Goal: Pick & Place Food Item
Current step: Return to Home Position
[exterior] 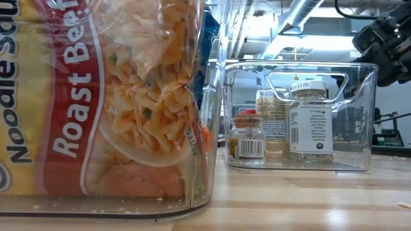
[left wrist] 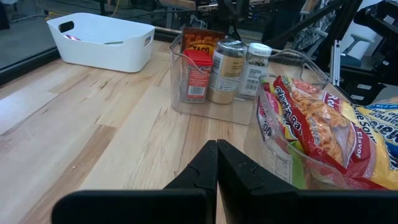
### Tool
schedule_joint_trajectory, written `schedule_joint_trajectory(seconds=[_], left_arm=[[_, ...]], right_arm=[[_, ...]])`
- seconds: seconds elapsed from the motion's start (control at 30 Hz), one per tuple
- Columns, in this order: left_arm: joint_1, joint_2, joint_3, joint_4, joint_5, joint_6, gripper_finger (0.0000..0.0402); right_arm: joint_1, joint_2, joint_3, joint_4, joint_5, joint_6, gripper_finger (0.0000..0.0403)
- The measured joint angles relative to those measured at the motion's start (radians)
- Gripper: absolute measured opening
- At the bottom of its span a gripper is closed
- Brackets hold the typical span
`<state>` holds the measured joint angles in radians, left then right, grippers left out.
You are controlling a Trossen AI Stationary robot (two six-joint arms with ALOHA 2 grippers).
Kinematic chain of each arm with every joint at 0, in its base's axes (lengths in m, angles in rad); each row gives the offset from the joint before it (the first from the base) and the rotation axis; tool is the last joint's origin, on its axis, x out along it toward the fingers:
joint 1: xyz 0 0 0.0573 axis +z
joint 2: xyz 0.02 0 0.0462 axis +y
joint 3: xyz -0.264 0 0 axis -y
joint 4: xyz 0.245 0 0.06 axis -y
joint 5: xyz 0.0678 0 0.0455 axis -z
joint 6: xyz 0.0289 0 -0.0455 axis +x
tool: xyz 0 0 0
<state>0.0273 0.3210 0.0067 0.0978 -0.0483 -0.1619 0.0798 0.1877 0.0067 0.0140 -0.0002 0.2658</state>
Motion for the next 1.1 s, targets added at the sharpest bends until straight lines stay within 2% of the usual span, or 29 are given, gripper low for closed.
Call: schedule_joint_trajectory(seconds=[0.27, 0.4, 1.1], left_arm=[[0.0, 0.0, 0.0, 0.0, 0.0, 0.0, 0.0], [0.0, 0.0, 0.0, 0.0, 0.0, 0.0, 0.0], [0.0, 0.0, 0.0, 0.0, 0.0, 0.0, 0.0]], right_arm=[[0.005, 0.001, 0.018, 0.084, 0.005, -0.052, 0.0], [0.004, 0.001, 0.046, 0.128, 0.073, -0.017, 0.0], [0.004, 0.001, 0.049, 0.128, 0.083, -0.003, 0.0]])
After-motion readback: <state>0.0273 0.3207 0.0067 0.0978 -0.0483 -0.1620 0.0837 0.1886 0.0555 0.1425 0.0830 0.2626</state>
